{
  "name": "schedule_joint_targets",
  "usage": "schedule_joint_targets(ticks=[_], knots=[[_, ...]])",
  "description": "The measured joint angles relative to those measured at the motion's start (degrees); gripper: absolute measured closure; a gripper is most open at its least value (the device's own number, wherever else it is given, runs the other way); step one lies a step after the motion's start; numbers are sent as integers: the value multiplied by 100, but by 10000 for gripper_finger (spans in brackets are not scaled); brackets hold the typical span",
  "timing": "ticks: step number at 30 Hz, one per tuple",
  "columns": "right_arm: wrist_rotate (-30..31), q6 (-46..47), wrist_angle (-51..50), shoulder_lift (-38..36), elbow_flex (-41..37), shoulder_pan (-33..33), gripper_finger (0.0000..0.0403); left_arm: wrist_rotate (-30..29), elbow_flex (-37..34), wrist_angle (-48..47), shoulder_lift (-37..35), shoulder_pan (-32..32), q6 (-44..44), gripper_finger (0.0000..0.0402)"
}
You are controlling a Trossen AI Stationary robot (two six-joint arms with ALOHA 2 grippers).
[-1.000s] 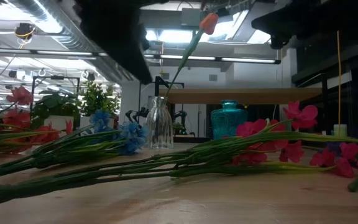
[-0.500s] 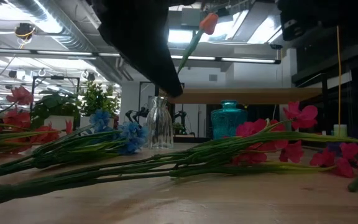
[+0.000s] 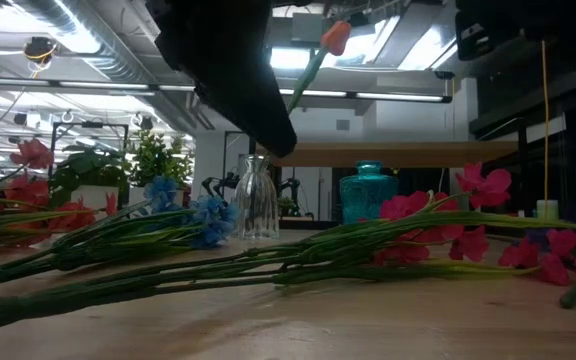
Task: Pick and place flowers into a vace then onto a shelf
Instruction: Put the red flowers into the transparent vase
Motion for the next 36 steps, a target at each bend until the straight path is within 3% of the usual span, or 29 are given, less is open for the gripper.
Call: schedule_joint_targets(ticks=[7, 13, 36], knots=[[0, -4, 34, 0, 0, -2, 396, -16, 0, 359, 0, -87, -294, 238], [-2, -4, 34, 0, 0, -2, 396, -49, -13, 396, 32, -116, -597, 205], [-4, -5, 165, 0, 0, -3, 396, 120, -24, 580, 541, -109, -1190, 196]])
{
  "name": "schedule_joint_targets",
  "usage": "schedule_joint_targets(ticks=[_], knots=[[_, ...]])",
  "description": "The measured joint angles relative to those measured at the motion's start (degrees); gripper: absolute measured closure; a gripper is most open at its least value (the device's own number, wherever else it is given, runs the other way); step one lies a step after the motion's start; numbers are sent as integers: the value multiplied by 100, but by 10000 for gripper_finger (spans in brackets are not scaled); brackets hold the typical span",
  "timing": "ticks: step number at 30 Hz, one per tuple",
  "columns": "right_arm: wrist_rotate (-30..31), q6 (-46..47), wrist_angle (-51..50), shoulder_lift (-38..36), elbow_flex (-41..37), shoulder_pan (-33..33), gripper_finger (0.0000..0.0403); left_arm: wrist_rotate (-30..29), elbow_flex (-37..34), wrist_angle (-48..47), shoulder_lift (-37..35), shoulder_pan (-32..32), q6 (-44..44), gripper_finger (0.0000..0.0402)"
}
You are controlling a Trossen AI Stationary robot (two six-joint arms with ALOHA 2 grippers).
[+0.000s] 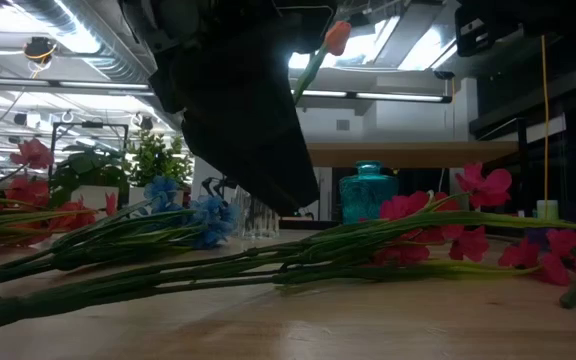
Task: Pick and place flowers into a vace then onto a shelf
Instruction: Put the red flowers into the transparent vase
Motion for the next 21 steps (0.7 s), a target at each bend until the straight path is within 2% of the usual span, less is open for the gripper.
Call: schedule_joint_targets(ticks=[21], knots=[[0, -1, 0, 0, 0, -1, 396, -233, 2, 6, 90, 0, -248, 196]])
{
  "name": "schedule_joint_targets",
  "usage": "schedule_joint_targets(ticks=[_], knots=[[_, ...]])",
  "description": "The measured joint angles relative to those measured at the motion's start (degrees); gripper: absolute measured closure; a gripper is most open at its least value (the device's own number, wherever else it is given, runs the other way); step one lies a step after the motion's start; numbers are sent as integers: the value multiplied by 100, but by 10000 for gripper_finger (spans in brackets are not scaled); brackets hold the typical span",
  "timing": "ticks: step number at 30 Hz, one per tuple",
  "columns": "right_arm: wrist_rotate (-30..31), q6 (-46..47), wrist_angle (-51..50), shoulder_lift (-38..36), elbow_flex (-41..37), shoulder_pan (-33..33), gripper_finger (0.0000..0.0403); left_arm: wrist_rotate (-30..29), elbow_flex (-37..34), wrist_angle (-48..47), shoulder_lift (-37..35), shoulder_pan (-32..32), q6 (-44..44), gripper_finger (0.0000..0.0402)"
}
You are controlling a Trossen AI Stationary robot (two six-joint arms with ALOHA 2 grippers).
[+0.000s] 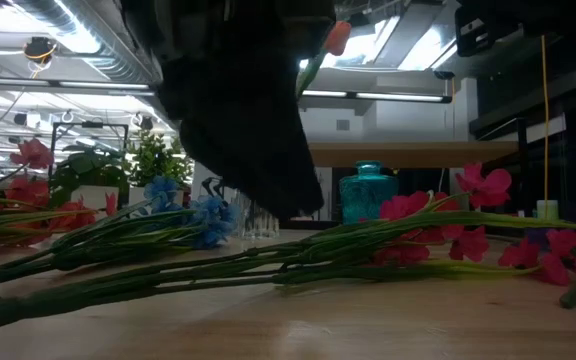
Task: Pick and place flowers into a vace then onto a shelf
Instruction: Put the red flowers into the transparent vase
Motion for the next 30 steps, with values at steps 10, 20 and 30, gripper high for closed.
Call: schedule_joint_targets(ticks=[10, 20, 30], knots=[[-2, 0, 7, 0, 0, 2, 396, 174, 0, -4, 255, 4, 44, 196], [-1, 0, 19, 0, 2, 0, 396, 535, 24, -48, 476, 87, -120, 237], [-1, -2, 20, 0, 2, 0, 396, 625, 20, -27, 504, 129, -136, 322]])
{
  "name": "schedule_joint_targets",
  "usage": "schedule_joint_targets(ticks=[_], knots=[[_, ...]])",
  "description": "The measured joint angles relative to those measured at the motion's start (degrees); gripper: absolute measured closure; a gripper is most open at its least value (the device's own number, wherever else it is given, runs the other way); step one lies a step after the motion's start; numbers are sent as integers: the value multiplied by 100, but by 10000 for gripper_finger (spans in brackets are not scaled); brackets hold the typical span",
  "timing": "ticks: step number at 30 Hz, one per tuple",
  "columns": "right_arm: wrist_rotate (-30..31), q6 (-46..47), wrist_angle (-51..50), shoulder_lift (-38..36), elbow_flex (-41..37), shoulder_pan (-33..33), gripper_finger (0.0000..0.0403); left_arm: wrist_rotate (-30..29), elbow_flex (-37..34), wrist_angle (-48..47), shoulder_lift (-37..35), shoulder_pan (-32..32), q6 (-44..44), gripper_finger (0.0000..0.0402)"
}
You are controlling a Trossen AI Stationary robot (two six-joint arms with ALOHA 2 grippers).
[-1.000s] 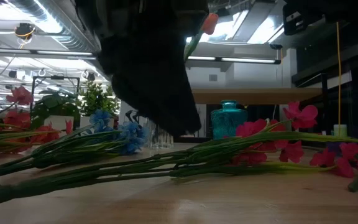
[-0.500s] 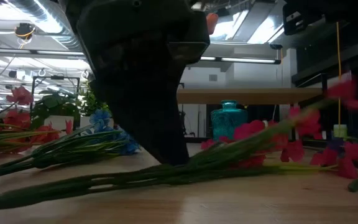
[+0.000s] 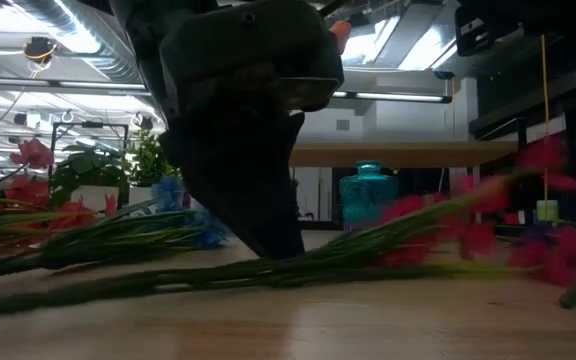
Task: Pick and place flowers into a vace then onto a shelf
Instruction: Put the red flowers into the transparent vase
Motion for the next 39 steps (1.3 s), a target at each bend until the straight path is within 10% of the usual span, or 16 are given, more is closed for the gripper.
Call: schedule_joint_targets(ticks=[5, 39], knots=[[1, 0, 0, 0, 0, 0, 396, 115, 4, 56, -72, 42, 170, 389], [-1, -129, 17, 2, 0, 0, 396, -1175, -9, -1119, -2121, -66, 1014, 398]])
